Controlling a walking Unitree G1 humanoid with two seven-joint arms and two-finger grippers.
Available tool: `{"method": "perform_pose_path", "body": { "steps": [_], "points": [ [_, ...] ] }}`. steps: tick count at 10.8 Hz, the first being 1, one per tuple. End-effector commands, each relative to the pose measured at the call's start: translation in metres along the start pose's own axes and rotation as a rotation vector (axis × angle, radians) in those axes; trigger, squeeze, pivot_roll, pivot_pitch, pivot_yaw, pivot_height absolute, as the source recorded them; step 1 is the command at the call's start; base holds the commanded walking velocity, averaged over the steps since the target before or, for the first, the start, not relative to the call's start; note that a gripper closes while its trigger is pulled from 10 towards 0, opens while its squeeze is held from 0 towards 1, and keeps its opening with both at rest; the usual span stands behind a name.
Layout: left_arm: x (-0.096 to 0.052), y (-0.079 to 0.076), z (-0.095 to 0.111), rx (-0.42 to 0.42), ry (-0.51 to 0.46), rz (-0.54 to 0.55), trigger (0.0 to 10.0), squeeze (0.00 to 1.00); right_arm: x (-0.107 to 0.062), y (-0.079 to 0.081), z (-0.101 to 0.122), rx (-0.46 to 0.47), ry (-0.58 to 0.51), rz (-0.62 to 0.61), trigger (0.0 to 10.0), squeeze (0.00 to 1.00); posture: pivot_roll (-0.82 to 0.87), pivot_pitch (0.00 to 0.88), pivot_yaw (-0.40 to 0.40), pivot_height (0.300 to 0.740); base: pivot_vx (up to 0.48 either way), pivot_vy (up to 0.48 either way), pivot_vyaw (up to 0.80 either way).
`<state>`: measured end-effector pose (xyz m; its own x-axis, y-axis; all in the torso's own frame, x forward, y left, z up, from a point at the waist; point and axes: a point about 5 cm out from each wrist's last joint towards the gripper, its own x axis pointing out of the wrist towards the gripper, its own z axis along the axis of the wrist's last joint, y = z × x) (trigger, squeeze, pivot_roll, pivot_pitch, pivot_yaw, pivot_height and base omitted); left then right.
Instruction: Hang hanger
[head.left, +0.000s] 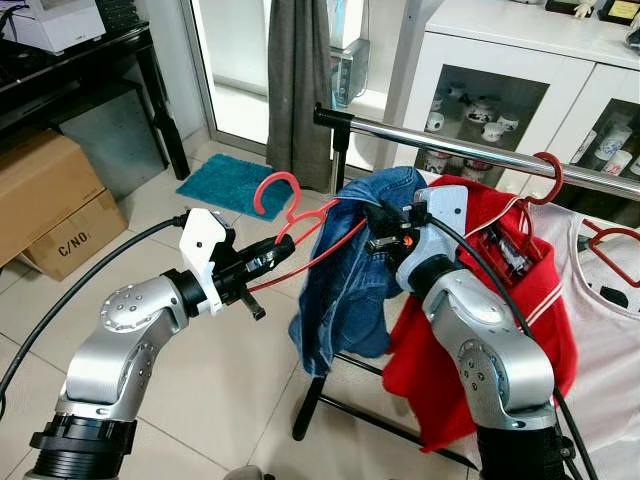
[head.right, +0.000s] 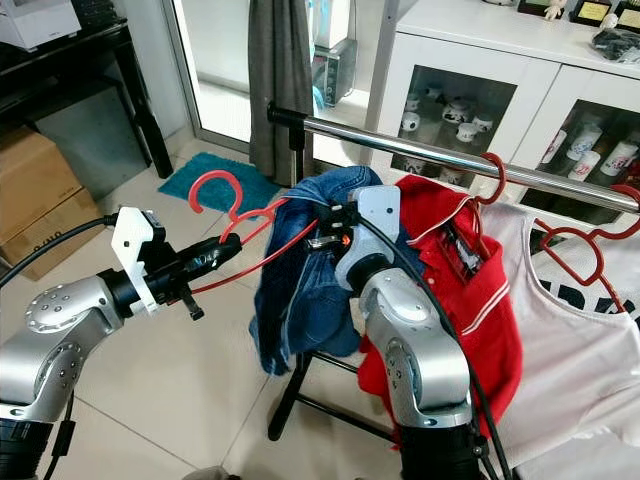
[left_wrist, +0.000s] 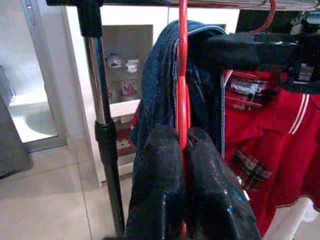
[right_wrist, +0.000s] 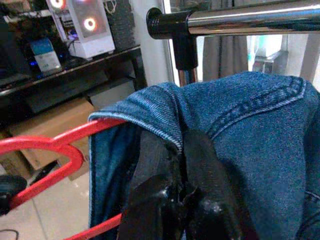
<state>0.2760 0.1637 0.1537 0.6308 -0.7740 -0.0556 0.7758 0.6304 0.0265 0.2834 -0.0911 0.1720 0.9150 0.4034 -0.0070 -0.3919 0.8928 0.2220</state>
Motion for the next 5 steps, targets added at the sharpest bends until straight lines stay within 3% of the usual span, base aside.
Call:
{"method": "perform_pose_path", "body": {
  "steps": [1,3,5],
  "points": [
    [-0.001,-0.001,0.002,0.038,0.008,-0.020,0.0,0.00,-0.002,-0.002,0.013,0.018,-0.080,-0.011,0.0,0.00,0.00,0.000,0.009,0.740,0.000,0.000,0.00],
    [-0.020,0.006,-0.008,0.084,0.126,-0.049,0.0,0.00,0.000,-0.017,0.033,0.085,-0.205,-0.098,0.0,0.00,0.00,0.000,0.008,0.740,0.000,0.000,0.00],
    [-0.037,0.009,-0.009,0.080,0.181,-0.069,0.0,0.00,0.002,-0.034,0.036,0.034,-0.173,-0.138,0.0,0.00,0.01,0.000,0.006,0.740,0.000,0.000,0.00]
  ]
}}
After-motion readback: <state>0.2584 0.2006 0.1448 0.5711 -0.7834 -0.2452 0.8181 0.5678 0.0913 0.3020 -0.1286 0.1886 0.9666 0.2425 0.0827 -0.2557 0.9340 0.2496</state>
